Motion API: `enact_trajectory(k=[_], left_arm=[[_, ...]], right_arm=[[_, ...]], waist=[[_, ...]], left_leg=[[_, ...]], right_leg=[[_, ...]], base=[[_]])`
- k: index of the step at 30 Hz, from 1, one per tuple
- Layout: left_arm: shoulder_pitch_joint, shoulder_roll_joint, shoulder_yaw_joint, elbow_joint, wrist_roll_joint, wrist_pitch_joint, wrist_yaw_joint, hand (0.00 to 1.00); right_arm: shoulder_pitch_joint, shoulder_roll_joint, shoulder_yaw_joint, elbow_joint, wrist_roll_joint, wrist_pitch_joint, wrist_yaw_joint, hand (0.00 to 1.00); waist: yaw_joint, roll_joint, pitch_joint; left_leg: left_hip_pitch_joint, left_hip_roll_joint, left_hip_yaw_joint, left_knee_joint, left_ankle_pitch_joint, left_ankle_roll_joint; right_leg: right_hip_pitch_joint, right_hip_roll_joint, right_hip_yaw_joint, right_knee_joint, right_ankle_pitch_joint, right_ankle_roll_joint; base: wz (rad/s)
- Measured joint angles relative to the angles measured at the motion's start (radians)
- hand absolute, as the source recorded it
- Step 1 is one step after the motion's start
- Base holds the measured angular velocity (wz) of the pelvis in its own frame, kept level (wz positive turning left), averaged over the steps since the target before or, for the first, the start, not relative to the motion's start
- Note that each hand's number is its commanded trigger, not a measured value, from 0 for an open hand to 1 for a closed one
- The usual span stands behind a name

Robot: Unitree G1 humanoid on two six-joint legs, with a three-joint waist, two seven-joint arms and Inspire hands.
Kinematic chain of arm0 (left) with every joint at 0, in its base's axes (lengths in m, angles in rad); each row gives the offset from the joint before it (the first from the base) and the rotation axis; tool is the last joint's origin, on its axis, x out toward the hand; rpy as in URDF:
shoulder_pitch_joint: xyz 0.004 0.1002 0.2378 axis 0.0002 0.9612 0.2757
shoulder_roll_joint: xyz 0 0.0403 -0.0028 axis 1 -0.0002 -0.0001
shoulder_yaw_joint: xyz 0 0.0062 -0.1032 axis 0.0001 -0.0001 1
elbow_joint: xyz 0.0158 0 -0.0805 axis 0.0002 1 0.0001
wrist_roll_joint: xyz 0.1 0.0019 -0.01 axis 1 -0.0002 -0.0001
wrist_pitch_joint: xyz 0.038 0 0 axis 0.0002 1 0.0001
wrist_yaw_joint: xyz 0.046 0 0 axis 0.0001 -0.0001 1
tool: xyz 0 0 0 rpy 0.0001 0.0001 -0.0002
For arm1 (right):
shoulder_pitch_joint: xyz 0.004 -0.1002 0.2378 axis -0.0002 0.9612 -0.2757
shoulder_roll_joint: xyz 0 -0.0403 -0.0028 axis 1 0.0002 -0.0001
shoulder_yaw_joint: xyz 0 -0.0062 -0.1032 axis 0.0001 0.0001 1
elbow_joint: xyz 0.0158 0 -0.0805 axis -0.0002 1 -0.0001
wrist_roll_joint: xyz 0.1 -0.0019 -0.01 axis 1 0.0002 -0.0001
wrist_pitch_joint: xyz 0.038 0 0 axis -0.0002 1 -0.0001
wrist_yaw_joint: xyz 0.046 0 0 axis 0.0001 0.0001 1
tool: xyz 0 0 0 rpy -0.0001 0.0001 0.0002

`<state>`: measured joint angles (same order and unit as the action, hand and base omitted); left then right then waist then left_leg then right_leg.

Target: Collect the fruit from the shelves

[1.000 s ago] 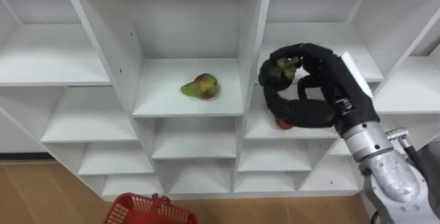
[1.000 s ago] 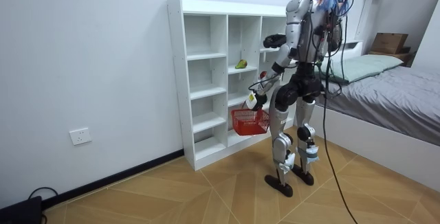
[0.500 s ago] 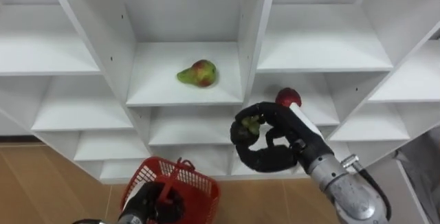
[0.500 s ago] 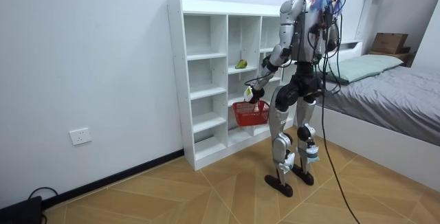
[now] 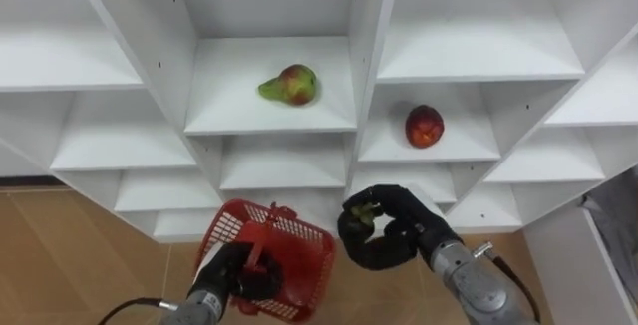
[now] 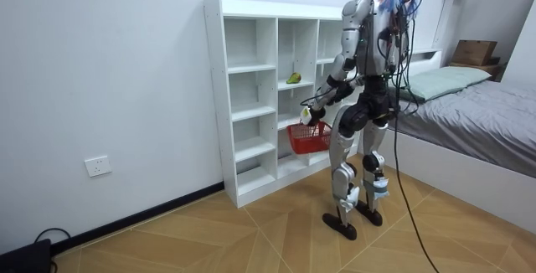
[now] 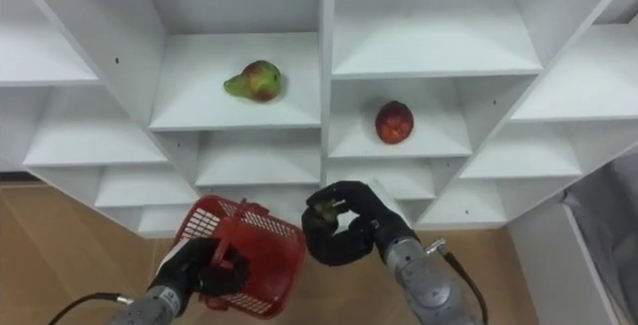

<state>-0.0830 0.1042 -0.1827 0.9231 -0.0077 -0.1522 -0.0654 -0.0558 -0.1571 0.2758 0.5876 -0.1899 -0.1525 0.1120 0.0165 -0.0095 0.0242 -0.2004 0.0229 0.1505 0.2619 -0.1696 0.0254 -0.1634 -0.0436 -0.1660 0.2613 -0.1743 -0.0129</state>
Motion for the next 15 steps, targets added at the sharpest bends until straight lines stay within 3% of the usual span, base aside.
enact_trajectory(k=[7, 12, 15], left_arm=[[-0.003, 0.002, -0.069, -0.036, 0.003, -0.008, -0.058, 1.00], [-0.002, 0.009, -0.096, -0.103, 0.002, -0.049, -0.079, 1.00], [-0.002, 0.021, -0.118, -0.140, 0.000, -0.052, -0.101, 1.00]], right_arm=[[-0.005, -0.001, 0.025, 0.035, -0.060, -0.001, 0.000, 1.00], [-0.032, 0.002, 0.032, 0.110, -0.077, -0.030, -0.001, 1.00], [-0.053, 0.005, 0.051, 0.152, -0.078, -0.030, -0.004, 1.00]], waist=[[0.005, 0.009, -0.0018], [0.014, 0.008, -0.0015], [0.019, 0.007, -0.0014]], left_leg=[[-0.047, -0.001, -0.001, 0.012, 0.004, 0.001], [-0.051, -0.002, -0.014, 0.012, 0.005, 0.001], [-0.051, -0.002, -0.015, 0.013, 0.005, 0.002]], right_leg=[[-0.041, -0.002, -0.008, 0.007, 0.000, -0.001], [-0.044, -0.009, -0.027, 0.011, -0.001, 0.000], [-0.044, -0.008, -0.029, 0.011, -0.001, 0.000]], base=[[0.03], [0.05], [0.00]])
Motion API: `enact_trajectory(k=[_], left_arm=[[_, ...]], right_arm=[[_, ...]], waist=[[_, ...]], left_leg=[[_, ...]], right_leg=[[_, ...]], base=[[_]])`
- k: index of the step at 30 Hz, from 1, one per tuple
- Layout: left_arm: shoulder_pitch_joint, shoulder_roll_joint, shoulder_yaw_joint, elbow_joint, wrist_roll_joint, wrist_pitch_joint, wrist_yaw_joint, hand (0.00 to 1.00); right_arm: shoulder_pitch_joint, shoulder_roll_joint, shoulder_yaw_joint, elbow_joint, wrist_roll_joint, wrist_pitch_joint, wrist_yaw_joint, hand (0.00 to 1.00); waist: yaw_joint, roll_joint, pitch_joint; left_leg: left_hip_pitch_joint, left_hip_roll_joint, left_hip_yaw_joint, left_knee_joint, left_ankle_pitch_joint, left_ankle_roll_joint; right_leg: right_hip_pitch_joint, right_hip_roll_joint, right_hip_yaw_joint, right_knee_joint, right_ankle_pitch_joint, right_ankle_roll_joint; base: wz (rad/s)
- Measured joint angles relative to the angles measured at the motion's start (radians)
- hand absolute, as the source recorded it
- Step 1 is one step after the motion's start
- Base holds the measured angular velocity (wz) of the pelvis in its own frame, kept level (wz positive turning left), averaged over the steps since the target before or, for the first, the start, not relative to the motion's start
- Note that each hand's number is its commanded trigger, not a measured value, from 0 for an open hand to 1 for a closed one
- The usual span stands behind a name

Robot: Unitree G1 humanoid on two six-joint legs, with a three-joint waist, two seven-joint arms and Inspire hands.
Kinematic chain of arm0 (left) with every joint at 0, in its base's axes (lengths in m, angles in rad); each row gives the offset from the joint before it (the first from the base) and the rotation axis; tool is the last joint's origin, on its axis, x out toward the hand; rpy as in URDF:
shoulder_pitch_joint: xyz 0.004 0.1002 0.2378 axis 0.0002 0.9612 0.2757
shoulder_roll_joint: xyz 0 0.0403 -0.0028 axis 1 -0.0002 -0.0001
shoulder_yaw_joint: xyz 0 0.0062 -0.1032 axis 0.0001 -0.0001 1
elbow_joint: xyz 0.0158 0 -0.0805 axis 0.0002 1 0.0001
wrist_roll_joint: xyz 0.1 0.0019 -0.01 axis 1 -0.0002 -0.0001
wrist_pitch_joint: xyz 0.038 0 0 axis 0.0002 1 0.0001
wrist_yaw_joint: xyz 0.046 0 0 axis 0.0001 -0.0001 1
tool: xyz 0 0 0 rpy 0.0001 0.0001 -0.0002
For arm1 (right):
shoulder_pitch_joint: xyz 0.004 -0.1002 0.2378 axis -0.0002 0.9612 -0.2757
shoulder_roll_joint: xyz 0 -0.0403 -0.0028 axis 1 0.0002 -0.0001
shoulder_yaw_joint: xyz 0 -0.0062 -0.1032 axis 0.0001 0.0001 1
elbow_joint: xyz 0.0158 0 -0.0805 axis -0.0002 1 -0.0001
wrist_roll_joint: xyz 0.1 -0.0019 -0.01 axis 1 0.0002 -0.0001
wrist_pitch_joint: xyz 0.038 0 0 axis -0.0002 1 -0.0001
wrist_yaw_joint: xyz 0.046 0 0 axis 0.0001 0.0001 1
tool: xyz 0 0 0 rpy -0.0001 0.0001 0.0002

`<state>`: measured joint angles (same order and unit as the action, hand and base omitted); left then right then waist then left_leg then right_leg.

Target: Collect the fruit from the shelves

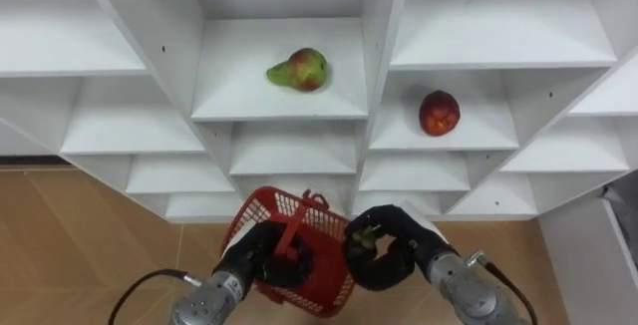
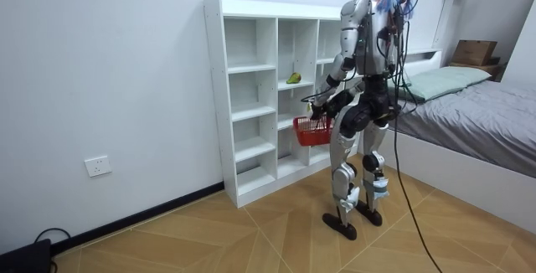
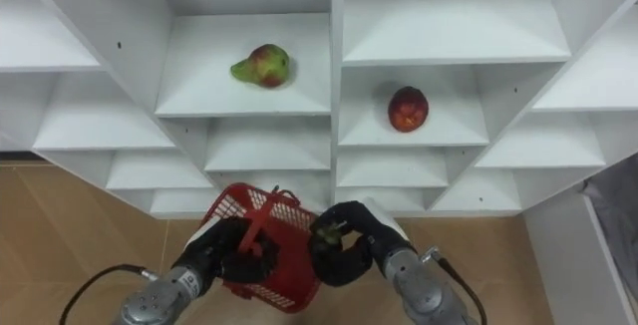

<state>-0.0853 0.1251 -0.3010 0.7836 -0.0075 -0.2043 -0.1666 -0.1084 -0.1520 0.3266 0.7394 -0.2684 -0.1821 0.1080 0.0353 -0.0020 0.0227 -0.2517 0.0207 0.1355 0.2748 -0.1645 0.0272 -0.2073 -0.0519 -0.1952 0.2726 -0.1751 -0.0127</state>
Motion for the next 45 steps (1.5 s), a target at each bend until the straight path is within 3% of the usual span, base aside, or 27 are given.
enact_trajectory(k=[21, 22, 23, 24, 45], left_arm=[[-0.008, 0.011, -0.088, -0.015, 0.000, -0.001, -0.085, 1.00], [-0.008, 0.010, -0.090, -0.015, 0.000, -0.001, -0.087, 1.00], [-0.009, 0.011, -0.096, -0.015, 0.000, -0.001, -0.089, 1.00], [-0.009, 0.011, -0.099, -0.015, 0.000, -0.001, -0.091, 1.00], [-0.007, 0.023, -0.137, 0.000, 0.002, 0.010, -0.141, 1.00]], right_arm=[[-0.021, 0.003, 0.126, 0.067, -0.012, 0.000, -0.009, 1.00], [-0.023, 0.004, 0.127, 0.075, -0.012, 0.001, -0.008, 0.85], [-0.022, 0.002, 0.131, 0.081, -0.013, 0.002, -0.006, 0.62], [-0.022, 0.001, 0.131, 0.083, -0.016, 0.003, -0.003, 0.00], [-0.030, -0.002, 0.130, 0.085, -0.017, 0.009, 0.000, 0.00]], waist=[[0.000, -0.001, 0.0017], [0.000, 0.000, 0.0020], [0.000, 0.001, 0.0027], [-0.002, 0.002, 0.0033], [-0.004, 0.010, 0.0061]], left_leg=[[-0.001, -0.002, 0.001, 0.001, 0.003, 0.002], [-0.001, -0.002, 0.001, 0.001, 0.003, 0.002], [-0.001, -0.002, 0.001, 0.001, 0.003, 0.002], [-0.001, -0.002, 0.001, 0.001, 0.003, 0.002], [0.000, 0.000, 0.000, 0.002, 0.003, 0.001]], right_leg=[[0.000, -0.007, 0.000, 0.001, -0.003, 0.000], [0.000, -0.006, 0.000, 0.001, -0.003, 0.000], [0.000, -0.005, 0.000, 0.001, -0.003, 0.000], [0.000, -0.004, 0.001, 0.002, -0.003, 0.000], [0.002, -0.001, 0.003, 0.002, -0.003, -0.001]], base=[[0.00], [0.00], [0.00], [0.00], [0.00]])
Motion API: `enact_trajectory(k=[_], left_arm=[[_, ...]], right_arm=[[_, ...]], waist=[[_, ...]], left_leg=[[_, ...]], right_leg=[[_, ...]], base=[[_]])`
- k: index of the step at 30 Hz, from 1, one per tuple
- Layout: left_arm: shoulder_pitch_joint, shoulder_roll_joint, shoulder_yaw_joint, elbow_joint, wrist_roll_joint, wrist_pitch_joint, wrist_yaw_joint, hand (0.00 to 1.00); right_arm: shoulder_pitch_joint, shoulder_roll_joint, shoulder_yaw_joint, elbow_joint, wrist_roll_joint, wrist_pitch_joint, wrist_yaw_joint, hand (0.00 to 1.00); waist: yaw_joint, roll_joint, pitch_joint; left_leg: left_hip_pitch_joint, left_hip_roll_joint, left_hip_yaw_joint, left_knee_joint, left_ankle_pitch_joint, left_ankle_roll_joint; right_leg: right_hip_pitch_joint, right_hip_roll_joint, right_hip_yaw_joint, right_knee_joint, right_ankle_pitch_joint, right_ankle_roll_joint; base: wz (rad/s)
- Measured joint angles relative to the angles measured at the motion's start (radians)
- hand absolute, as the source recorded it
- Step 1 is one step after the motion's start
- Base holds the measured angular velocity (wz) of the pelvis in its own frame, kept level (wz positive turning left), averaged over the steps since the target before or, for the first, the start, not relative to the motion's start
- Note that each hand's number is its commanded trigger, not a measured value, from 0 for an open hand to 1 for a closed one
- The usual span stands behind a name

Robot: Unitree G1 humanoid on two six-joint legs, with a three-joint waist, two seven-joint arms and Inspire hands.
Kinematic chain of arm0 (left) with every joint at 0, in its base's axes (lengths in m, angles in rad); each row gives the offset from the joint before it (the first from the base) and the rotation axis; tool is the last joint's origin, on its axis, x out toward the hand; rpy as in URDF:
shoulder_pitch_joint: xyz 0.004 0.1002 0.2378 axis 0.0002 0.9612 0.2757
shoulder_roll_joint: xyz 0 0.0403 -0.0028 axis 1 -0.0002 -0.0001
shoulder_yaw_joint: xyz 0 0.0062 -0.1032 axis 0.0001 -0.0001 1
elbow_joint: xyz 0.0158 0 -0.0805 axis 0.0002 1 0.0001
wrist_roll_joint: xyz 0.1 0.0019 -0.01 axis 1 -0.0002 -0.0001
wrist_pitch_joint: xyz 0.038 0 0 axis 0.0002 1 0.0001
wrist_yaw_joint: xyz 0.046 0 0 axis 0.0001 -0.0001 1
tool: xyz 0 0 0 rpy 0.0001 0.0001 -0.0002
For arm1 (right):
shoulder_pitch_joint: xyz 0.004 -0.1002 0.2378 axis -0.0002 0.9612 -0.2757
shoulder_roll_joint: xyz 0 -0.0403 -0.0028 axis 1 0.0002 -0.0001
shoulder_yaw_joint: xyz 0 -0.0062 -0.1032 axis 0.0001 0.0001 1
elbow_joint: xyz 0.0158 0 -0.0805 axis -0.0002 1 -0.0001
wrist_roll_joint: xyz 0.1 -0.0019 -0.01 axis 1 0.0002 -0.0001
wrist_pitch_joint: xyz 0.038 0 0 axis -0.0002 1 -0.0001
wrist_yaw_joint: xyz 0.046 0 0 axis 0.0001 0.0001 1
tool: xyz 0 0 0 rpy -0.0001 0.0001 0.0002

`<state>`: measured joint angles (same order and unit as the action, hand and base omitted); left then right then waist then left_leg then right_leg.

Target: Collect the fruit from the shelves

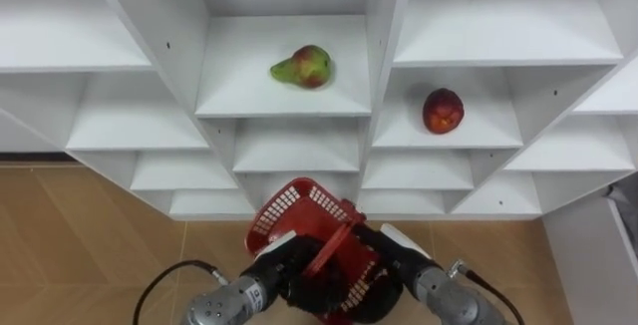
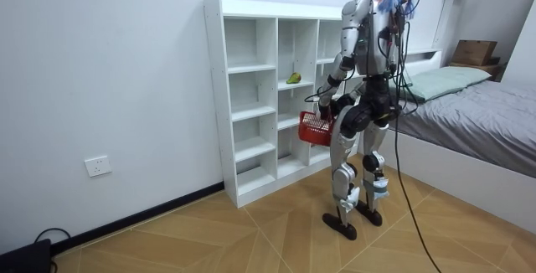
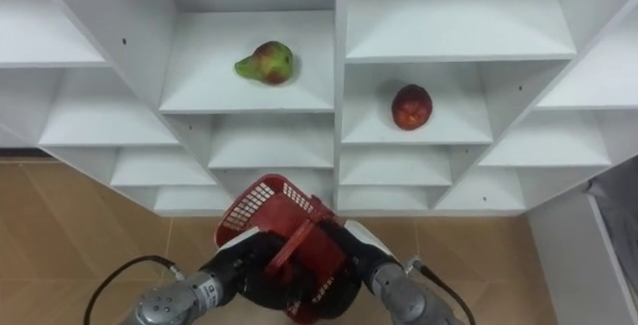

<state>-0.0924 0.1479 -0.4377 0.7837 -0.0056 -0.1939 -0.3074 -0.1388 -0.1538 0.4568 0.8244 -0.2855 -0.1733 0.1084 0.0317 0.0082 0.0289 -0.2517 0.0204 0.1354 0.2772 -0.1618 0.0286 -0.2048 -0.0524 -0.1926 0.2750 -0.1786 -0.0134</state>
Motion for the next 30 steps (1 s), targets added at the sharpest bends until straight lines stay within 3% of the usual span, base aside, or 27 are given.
enact_trajectory(k=[5, 11, 13, 17, 20, 23, 30], left_arm=[[0.002, 0.006, 0.001, 0.000, 0.000, 0.005, -0.006, 1.00], [0.022, 0.009, 0.002, -0.002, -0.001, 0.005, -0.007, 1.00], [0.029, 0.009, 0.010, -0.007, -0.002, 0.006, -0.007, 1.00], [0.054, 0.011, 0.042, -0.039, -0.005, 0.006, 0.000, 1.00], [0.089, 0.026, 0.051, -0.046, -0.002, 0.006, 0.022, 1.00], [0.112, 0.025, 0.073, -0.038, -0.002, 0.009, 0.059, 1.00], [0.156, 0.017, 0.127, -0.037, -0.003, 0.009, 0.129, 1.00]], right_arm=[[0.001, -0.002, 0.000, 0.004, 0.011, 0.001, 0.003, 0.00], [0.025, -0.001, 0.002, 0.000, 0.084, 0.003, 0.034, 0.00], [0.037, -0.005, -0.001, -0.026, 0.102, 0.025, 0.059, 0.00], [0.088, -0.036, -0.007, -0.177, 0.107, 0.041, 0.113, 0.00], [0.128, -0.045, -0.007, -0.269, 0.098, 0.046, 0.137, 0.00], [0.154, -0.048, -0.012, -0.327, 0.083, 0.046, 0.134, 0.00], [0.186, -0.062, -0.028, -0.510, 0.052, 0.051, 0.125, 0.00]], waist=[[0.001, 0.011, -0.0007], [-0.001, 0.006, -0.0020], [-0.001, 0.002, -0.0046], [-0.002, -0.008, -0.0081], [0.001, -0.032, -0.0212], [-0.002, -0.045, -0.0216], [0.007, -0.047, -0.0210]], left_leg=[[0.005, 0.000, 0.000, -0.001, 0.000, 0.000], [0.041, -0.005, -0.008, -0.009, 0.000, 0.000], [0.050, -0.012, -0.008, -0.009, 0.000, 0.000], [0.065, -0.018, -0.031, -0.009, 0.000, 0.000], [0.104, -0.020, -0.032, -0.020, 0.000, 0.000], [0.146, -0.021, -0.035, -0.032, -0.001, -0.001], [0.198, -0.019, -0.030, -0.059, -0.002, -0.001]], right_leg=[[0.003, -0.001, 0.000, 0.001, 0.000, 0.000], [0.051, -0.002, -0.003, -0.021, -0.004, 0.002], [0.061, -0.002, -0.002, -0.021, -0.005, 0.004], [0.084, -0.001, -0.011, -0.028, -0.008, 0.007], [0.130, 0.002, -0.013, -0.049, -0.008, 0.007], [0.179, 0.002, -0.024, -0.071, -0.007, 0.008], [0.215, 0.002, -0.007, -0.072, -0.006, 0.011]], base=[[0.00], [0.04], [0.06], [0.09], [0.06], [0.10], [-0.06]])
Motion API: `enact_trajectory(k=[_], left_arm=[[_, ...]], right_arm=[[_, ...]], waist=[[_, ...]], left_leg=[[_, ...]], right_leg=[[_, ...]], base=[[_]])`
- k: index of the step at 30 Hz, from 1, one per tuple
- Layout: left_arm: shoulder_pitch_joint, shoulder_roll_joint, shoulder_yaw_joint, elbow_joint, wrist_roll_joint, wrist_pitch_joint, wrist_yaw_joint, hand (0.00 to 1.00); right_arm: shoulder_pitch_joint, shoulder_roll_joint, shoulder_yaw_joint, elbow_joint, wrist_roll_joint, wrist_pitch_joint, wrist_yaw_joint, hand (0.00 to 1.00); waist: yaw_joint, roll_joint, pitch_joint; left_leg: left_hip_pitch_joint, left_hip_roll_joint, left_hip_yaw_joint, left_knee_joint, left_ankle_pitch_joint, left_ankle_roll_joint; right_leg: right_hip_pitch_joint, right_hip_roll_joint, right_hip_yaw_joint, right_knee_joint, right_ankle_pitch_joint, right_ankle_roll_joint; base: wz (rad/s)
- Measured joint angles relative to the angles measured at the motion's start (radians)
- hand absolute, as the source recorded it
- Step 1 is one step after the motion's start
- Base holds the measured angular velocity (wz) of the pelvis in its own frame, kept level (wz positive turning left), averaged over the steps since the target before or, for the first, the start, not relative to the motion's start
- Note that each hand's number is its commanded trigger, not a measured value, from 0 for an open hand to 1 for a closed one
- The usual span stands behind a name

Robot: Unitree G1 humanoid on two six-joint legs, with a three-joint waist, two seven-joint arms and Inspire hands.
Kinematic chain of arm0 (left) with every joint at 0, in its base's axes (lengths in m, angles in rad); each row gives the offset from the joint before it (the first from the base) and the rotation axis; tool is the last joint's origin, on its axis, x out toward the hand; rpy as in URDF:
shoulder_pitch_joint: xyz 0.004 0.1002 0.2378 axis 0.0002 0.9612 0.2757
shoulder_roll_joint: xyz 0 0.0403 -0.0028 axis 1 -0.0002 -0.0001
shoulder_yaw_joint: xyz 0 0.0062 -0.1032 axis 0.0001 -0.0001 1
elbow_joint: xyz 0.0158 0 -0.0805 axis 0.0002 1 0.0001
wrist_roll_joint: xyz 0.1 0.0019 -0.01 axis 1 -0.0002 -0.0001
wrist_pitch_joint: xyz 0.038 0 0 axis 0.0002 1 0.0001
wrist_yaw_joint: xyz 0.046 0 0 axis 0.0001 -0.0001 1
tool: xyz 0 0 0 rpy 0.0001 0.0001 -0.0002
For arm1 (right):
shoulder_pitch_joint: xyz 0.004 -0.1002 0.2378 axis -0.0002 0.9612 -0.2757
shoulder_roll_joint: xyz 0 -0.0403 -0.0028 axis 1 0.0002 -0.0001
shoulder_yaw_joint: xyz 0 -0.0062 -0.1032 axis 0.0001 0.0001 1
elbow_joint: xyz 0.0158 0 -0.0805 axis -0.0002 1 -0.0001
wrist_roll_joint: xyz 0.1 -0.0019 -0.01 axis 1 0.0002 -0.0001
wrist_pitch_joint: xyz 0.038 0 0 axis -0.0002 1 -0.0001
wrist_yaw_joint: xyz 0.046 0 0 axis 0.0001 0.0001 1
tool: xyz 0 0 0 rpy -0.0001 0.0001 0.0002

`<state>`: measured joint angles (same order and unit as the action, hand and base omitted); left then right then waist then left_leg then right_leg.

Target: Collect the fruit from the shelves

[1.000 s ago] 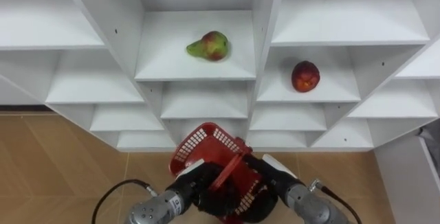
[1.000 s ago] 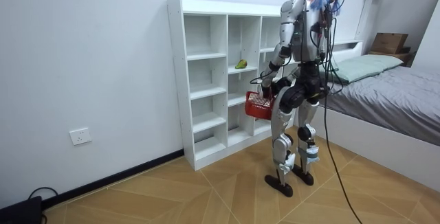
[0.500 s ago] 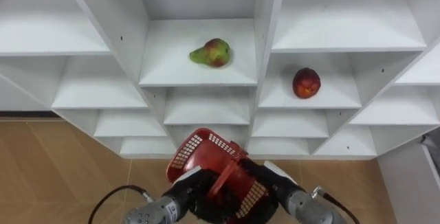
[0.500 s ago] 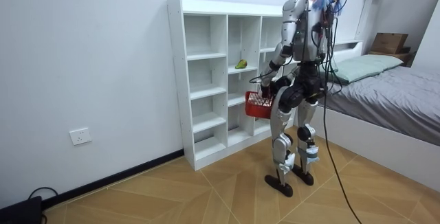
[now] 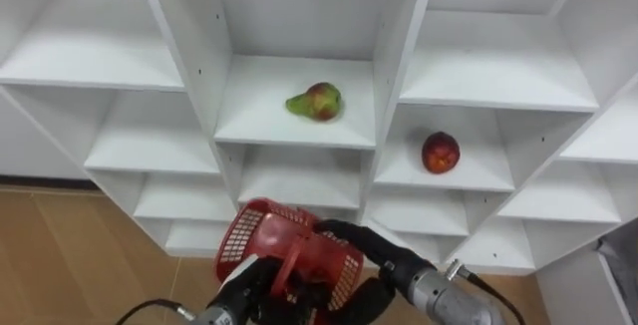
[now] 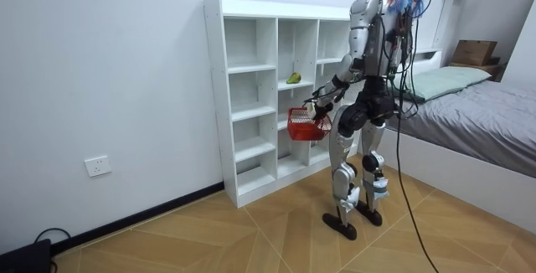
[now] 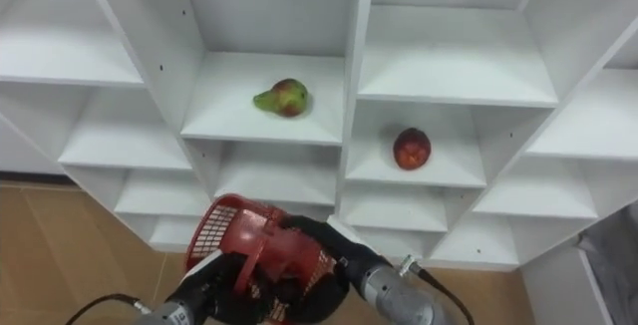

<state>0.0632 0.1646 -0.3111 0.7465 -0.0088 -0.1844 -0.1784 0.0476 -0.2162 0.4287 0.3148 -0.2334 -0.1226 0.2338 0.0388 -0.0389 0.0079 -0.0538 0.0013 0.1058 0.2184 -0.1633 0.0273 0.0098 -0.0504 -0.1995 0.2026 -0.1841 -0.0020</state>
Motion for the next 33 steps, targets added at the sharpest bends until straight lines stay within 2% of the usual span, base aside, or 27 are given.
enact_trajectory(k=[7, 8, 10, 14, 17, 22, 25, 33], left_arm=[[0.026, -0.033, 0.044, 0.008, -0.071, 0.000, 0.060, 1.00], [0.024, -0.035, 0.044, 0.021, -0.081, 0.000, 0.066, 1.00], [0.024, -0.035, 0.043, 0.035, -0.113, 0.000, 0.070, 1.00], [0.022, -0.037, 0.044, 0.045, -0.154, 0.000, 0.088, 1.00], [0.021, -0.040, 0.045, 0.045, -0.156, 0.000, 0.089, 1.00], [0.021, -0.043, 0.045, 0.045, -0.154, 0.000, 0.099, 1.00], [0.021, -0.043, 0.045, 0.045, -0.151, 0.000, 0.106, 1.00], [0.019, -0.040, 0.093, 0.036, -0.127, 0.000, 0.100, 1.00]], right_arm=[[0.022, 0.006, -0.071, -0.132, -0.012, -0.010, -0.053, 0.00], [0.021, 0.007, -0.080, -0.140, -0.010, -0.014, -0.058, 0.00], [0.021, 0.023, -0.097, -0.150, -0.010, -0.017, -0.072, 0.00], [0.020, 0.025, -0.100, -0.217, -0.011, -0.023, -0.107, 0.00], [0.013, 0.028, -0.100, -0.226, -0.011, -0.036, -0.115, 0.00], [0.012, 0.026, -0.099, -0.244, -0.033, -0.036, -0.124, 0.00], [0.007, 0.025, -0.105, -0.261, -0.053, -0.041, -0.132, 0.00], [-0.018, 0.027, -0.135, -0.271, -0.119, -0.042, -0.138, 0.00]], waist=[[0.001, 0.014, 0.0082], [0.000, 0.015, 0.0074], [0.000, 0.014, 0.0082], [0.000, 0.009, 0.0091], [0.001, 0.006, 0.0096], [0.005, 0.005, 0.0101], [0.013, -0.001, 0.0095], [0.042, -0.042, 0.0088]], left_leg=[[0.046, -0.009, 0.002, -0.023, 0.000, 0.000], [0.053, -0.009, 0.003, -0.025, 0.000, 0.000], [0.063, -0.010, 0.003, -0.031, 0.000, 0.000], [0.066, -0.013, 0.003, -0.031, 0.000, 0.000], [0.068, -0.012, 0.002, -0.031, 0.000, 0.000], [0.067, -0.011, 0.002, -0.031, 0.000, 0.000], [0.066, -0.011, 0.002, -0.031, 0.000, 0.000], [0.065, -0.012, -0.002, -0.031, 0.000, 0.000]], right_leg=[[0.043, 0.001, 0.004, -0.018, 0.001, 0.003], [0.049, 0.001, 0.005, -0.017, -0.001, 0.004], [0.057, 0.001, 0.006, -0.019, -0.002, 0.005], [0.059, -0.002, 0.009, -0.018, -0.002, 0.006], [0.061, -0.002, 0.009, -0.017, -0.002, 0.006], [0.060, -0.001, 0.008, -0.016, -0.002, 0.006], [0.060, -0.001, 0.008, -0.017, -0.002, 0.006], [0.060, -0.002, 0.002, -0.018, -0.001, 0.006]], base=[[0.00], [0.00], [0.00], [0.00], [0.00], [0.00], [0.00], [0.00]])
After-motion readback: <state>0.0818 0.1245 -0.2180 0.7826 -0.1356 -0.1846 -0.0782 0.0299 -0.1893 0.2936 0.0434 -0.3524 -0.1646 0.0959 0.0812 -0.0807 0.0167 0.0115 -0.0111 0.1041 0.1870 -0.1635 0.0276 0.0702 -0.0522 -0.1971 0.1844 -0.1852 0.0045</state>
